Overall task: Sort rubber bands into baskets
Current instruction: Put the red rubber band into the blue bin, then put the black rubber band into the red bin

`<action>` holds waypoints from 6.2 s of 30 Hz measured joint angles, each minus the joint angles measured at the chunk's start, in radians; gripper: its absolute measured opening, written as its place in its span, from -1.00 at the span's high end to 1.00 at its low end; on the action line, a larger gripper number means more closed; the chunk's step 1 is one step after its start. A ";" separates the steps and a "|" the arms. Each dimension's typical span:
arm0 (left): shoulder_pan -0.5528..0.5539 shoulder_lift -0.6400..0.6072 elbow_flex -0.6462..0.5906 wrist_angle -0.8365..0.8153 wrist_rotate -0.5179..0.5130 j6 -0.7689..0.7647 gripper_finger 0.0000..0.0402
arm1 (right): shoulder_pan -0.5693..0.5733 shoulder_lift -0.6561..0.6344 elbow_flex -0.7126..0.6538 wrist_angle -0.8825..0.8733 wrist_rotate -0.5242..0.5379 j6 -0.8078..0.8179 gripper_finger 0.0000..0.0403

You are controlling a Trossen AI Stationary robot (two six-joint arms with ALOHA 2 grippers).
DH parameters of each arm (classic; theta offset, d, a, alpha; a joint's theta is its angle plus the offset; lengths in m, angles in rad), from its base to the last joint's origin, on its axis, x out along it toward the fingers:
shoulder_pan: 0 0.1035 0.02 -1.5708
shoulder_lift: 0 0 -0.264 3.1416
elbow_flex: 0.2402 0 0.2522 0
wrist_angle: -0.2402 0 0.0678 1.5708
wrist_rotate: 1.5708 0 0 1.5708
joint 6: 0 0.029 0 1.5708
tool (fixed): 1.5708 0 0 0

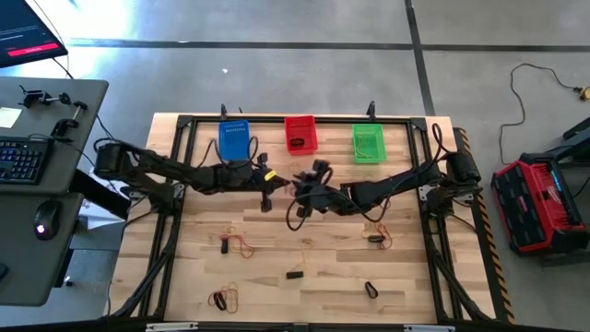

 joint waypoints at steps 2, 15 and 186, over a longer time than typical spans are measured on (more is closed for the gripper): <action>0.013 -0.037 0.000 -0.027 0.000 0.000 1.00 | 0.000 0.000 0.000 0.000 0.036 -0.001 0.52; 0.159 -0.329 0.000 -0.344 -0.158 -0.081 1.00 | -0.006 0.000 0.000 -0.025 0.139 -0.045 0.62; 0.474 -0.234 0.101 -0.598 -0.076 0.017 1.00 | -0.144 0.022 -0.001 -0.329 -0.186 0.388 1.00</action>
